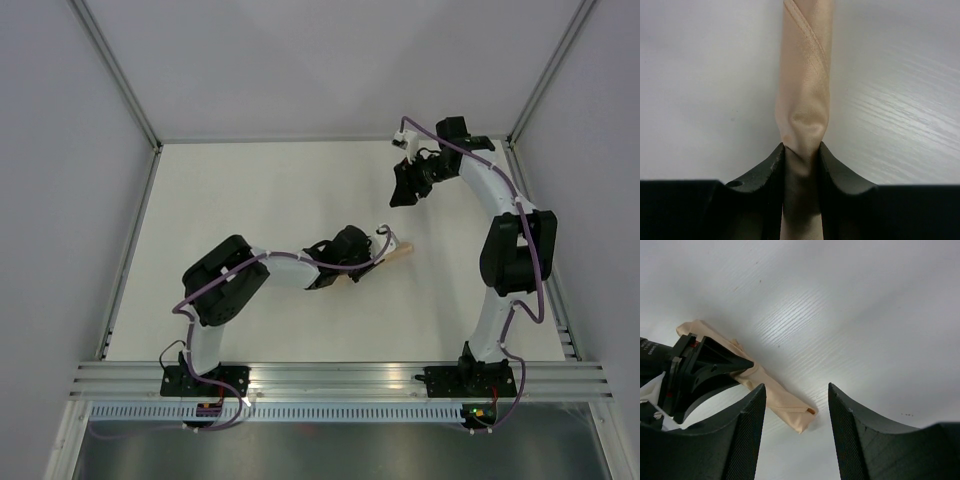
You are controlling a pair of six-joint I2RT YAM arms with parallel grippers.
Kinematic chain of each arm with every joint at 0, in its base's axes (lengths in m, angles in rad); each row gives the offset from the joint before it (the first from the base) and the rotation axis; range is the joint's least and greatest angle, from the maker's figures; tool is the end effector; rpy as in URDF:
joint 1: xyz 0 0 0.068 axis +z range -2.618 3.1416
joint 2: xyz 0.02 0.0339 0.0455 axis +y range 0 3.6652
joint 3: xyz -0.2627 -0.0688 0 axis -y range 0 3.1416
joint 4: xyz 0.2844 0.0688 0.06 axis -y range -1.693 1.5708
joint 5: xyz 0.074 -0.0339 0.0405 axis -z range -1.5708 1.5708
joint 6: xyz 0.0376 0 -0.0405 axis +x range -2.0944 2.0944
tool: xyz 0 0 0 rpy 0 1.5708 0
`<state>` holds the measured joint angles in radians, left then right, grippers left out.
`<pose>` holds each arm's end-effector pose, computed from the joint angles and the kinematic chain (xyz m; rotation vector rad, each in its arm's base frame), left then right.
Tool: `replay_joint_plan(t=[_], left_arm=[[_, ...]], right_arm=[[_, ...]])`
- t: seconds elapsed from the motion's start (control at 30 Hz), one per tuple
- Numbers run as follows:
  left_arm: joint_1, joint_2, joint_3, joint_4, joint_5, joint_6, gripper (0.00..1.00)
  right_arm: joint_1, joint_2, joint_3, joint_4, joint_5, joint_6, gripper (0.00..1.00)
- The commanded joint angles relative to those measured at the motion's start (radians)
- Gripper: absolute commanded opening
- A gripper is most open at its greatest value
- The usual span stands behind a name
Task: Fold the napkin, place the utensils inside, and roll it up
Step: Roll the napkin at the center of the board.
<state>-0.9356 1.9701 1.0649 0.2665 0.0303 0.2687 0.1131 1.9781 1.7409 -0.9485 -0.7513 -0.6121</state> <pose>0.2569 -0.3505 0.1024 1.2821 1.8354 -0.4006 0.4469 0.0766 0.2522 -1.0543 2.2434 0.8255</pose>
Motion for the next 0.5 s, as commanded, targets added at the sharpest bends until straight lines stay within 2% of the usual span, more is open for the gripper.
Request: replay_joint_plan(t=[0.0,0.17,0.47], left_arm=[[0.03,0.07,0.018,-0.194,-0.075,-0.137,0.14],[0.049,0.09,0.085,-0.297,-0.09,-0.258,0.15],[0.052,0.15,0.23,-0.4,-0.075,-0.598,0.17]], right_arm=[[-0.033,-0.059,-0.009,0.073,-0.034,0.106,0.59],[-0.102,-0.085,-0.021,0.056,-0.072,0.112,0.59],[-0.15,-0.116,-0.105,0.039,-0.031,0.098,0.59]])
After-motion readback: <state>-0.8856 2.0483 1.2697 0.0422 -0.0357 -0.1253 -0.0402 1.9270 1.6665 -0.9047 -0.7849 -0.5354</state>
